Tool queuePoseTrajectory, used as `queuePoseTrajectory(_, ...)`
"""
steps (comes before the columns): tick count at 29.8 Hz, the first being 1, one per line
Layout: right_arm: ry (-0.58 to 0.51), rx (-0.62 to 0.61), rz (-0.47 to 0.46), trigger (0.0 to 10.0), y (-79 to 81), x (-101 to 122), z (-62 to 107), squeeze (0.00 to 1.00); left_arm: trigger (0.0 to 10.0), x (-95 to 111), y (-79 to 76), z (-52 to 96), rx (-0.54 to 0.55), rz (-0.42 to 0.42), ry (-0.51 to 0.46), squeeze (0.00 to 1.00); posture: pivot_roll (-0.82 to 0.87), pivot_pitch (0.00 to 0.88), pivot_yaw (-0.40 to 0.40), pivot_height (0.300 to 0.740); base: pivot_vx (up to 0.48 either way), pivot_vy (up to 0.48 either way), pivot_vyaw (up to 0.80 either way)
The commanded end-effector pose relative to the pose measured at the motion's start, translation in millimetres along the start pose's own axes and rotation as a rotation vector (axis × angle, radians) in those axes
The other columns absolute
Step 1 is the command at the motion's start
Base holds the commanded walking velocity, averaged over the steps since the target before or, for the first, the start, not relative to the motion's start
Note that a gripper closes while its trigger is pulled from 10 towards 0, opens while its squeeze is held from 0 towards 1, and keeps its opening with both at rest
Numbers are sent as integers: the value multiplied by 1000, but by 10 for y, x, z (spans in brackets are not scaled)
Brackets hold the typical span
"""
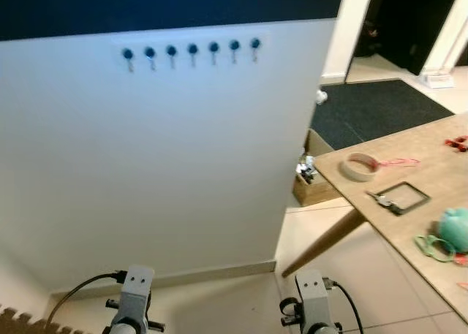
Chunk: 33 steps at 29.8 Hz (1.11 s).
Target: Hang keys on a hook
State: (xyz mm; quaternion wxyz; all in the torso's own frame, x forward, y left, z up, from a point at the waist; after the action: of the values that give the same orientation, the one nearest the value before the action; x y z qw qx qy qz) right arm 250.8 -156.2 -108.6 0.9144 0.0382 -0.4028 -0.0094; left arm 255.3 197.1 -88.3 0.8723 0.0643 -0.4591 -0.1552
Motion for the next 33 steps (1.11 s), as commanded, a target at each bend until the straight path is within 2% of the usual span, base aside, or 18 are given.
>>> queuePoseTrajectory(1, 19, 12, -4, 10000, 42, -58, 8, 0, 10000, -61, 46, 18, 21, 0, 23, 8, 57, 29, 37, 740, 0, 0, 0)
queuePoseTrajectory(13, 13, 17, 0, 10000, 51, -35, 2, 0, 10000, -33, 98, 8, 48, -3, 15, 4, 55, 17, 35, 740, 0, 0, 0)
queuePoseTrajectory(17, 14, 20, 1, 10000, 61, -40, 2, 0, 10000, -73, 97, 7, 46, 2, 43, 8, 56, 17, 36, 740, 0, 0, 0)
queuePoseTrajectory(23, 16, 20, 1, 10000, 65, -47, 3, 0, 10000, -95, 86, 14, 38, 3, 50, 12, 58, 16, 35, 740, 0, 416, 0)
queuePoseTrajectory(26, 18, 21, 2, 10000, 66, -53, 5, 0, 10000, -59, 83, 21, 35, -1, 21, 12, 58, 18, 34, 740, 0, 0, 0)
queuePoseTrajectory(33, 18, 21, 2, 10000, 67, -60, 8, 0, 10000, -63, 82, 25, 35, -2, 22, 16, 58, 22, 34, 740, 0, 0, 0)
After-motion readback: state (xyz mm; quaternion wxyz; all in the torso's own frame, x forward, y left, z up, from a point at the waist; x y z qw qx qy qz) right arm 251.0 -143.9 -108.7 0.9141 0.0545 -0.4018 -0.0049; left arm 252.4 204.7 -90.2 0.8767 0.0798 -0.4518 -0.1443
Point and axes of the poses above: a point about 5 cm out from each wrist's last joint towards the gripper, its own z axis pointing back from the gripper into the wrist, its own x axis along the axis of the wrist's last joint, y = z × x, the point moved 6 cm from there along -z, pointing out of the wrist towards the gripper, and after that the axes turned 10 degrees about -z, right-handed, at the moved point
